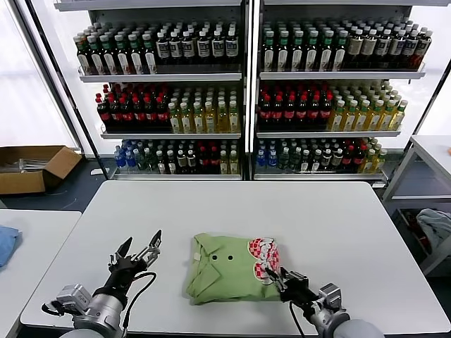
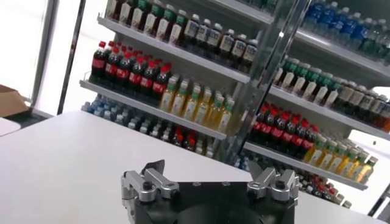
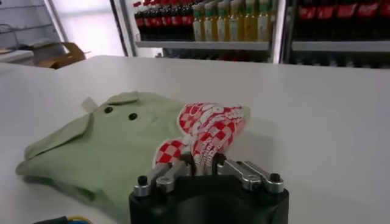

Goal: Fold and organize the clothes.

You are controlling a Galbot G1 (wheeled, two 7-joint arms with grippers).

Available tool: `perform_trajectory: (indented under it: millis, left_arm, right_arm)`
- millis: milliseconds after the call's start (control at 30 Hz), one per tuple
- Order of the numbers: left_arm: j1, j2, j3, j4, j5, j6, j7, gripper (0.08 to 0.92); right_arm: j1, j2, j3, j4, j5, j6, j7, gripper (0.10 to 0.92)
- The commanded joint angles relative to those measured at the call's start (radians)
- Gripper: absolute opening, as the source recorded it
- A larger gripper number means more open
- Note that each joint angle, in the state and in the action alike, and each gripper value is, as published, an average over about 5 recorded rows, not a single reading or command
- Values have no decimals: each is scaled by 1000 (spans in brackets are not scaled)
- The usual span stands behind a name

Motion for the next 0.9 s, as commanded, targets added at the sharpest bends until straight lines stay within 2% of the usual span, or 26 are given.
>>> perform_trajectory:
  millis: [33, 267, 533, 733, 900]
  left_arm:
    - [8, -4, -9, -5, 1, 1, -1, 823]
    - [8, -11, 4, -16, 2, 3, -1, 823]
    - [34, -15, 5, -24, 9, 1, 1, 823]
    - [41, -19, 9, -17, 10, 1, 4, 823]
    - [35, -25, 13, -11, 10, 1, 4, 823]
  right_arm:
    - [-104, -34, 194, 52, 6, 79, 24, 386]
    - [17, 56, 26, 80, 10, 90, 73, 585]
    - [150, 168, -187, -66, -138, 73, 113, 798]
    - [146, 151, -211, -112, -146, -7, 125, 822]
    - [101, 132, -200, -87, -126, -83, 133, 823]
